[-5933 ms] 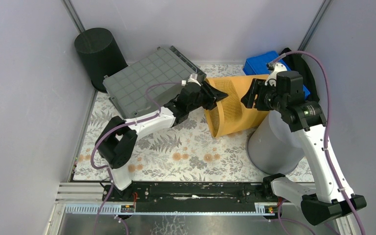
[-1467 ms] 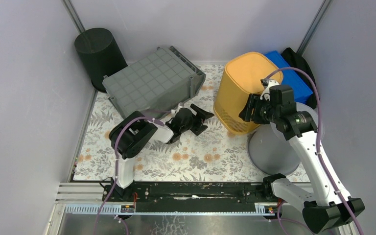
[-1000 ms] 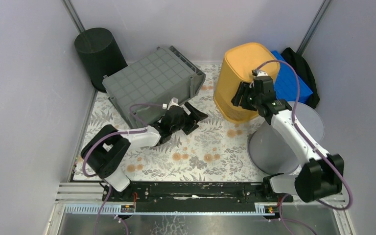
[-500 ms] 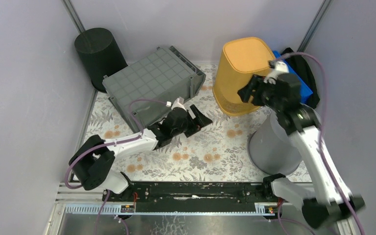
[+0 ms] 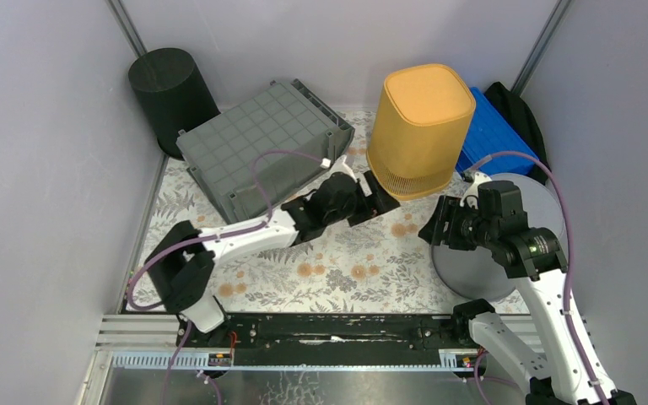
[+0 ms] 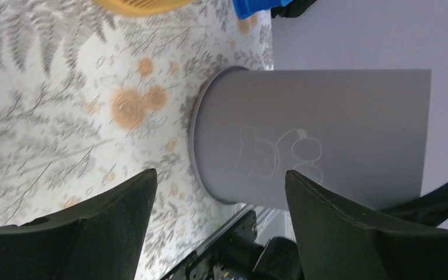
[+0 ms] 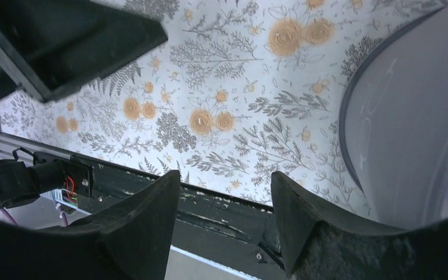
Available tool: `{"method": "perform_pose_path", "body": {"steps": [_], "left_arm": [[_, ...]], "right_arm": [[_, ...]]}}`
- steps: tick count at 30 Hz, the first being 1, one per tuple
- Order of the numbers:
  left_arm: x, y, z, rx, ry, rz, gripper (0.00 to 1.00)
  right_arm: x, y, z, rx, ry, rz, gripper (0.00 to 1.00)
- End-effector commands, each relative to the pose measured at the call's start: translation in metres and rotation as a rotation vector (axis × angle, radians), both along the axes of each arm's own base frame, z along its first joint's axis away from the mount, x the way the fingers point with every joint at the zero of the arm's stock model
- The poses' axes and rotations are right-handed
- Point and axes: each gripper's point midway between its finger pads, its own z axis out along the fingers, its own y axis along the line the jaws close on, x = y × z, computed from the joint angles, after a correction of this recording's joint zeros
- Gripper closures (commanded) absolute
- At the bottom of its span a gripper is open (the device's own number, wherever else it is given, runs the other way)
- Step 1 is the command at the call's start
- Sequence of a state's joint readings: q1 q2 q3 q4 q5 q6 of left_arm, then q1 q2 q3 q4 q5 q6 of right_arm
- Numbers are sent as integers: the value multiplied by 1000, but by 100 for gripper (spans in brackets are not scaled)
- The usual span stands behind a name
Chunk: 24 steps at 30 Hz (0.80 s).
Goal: Turn the large container upside down
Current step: Move the container to the center of the board.
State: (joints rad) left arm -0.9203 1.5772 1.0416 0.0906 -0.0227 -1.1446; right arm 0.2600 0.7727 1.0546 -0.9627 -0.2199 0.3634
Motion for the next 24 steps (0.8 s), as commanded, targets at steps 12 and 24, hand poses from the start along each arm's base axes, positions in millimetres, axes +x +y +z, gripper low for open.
{"method": "perform_pose_path", "body": {"steps": [12,24], "left_arm": [[84,-66,-60,203,-6,-6,13],[165,-67,-86,201,-17,57,13]], "right_arm": [[28,-63,-44,-300,73,-293,30],[72,-87,-26,-293,-7,-533,9]]}}
